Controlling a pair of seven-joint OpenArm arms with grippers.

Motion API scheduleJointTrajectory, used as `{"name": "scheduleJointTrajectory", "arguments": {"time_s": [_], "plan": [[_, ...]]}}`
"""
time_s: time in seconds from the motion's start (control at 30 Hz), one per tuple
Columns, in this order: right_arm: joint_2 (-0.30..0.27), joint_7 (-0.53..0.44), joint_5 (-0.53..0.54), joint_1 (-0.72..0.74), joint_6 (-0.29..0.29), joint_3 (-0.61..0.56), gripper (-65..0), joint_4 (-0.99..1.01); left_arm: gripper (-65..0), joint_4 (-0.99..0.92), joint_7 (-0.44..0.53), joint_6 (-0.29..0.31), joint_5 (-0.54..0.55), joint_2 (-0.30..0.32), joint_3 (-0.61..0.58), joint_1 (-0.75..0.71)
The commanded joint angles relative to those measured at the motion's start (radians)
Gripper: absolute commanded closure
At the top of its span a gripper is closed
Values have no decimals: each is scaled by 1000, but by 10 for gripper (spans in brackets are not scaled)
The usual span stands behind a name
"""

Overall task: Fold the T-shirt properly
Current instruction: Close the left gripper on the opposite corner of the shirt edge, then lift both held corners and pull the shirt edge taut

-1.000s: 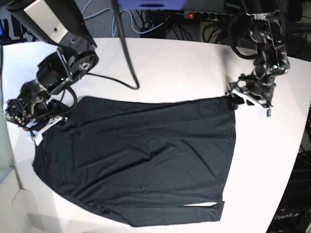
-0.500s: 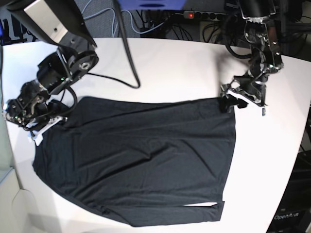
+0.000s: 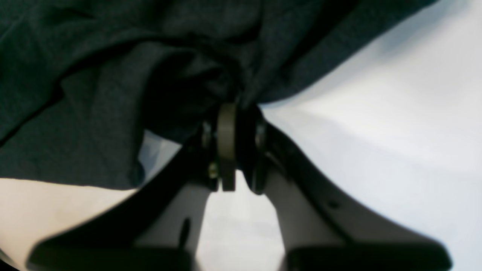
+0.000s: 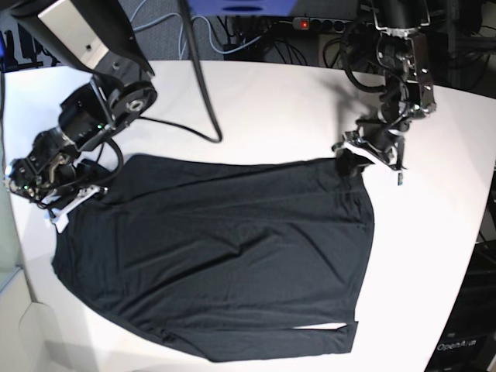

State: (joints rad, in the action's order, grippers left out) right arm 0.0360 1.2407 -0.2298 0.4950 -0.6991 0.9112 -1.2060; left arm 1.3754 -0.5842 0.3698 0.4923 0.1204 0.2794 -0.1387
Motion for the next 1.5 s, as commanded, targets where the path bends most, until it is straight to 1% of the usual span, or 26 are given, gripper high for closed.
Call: {"name": "scheduleJointTrajectory", "arguments": {"time_s": [0.0,0.1,0.27,0.33,0.5,0.73,0.83,0.97,1.3,1.47], "plan": [[6,30,-26,1,1,-1,-48,7,-101,3,-30,-2,-13,-1,-2,3],[6,29,-27,1,1,-1,-48,7,-68,3,-30,-2,-13,-1,-1,3],[6,29,-27,1,1,-4,-48,7,-67,20,-30,-5,-13,0,1,4],[5,29,-27,1,1,-34,-44,7,-67,34,-30,-8,-13,3,2,4],[5,27,-27,1,1,-60,-42,2,-67,81,-35,-8,-13,3,71,23],[-8,29,-27,23,1,-85,-39,1,-67,86,-164,-4,-20,5,166,119],[-14,32,-27,46,1,-86,-39,1,-67,85,-179,-4,-17,19,165,153],[-23,34,-27,60,1,-100,-39,1,-67,86,-198,-4,-14,19,162,162],[-61,35,-27,103,1,-100,-39,-1,-67,88,-199,-8,-14,23,165,204],[-63,35,-27,113,1,-117,-39,-1,-67,83,-213,-10,-14,23,168,208]]}}
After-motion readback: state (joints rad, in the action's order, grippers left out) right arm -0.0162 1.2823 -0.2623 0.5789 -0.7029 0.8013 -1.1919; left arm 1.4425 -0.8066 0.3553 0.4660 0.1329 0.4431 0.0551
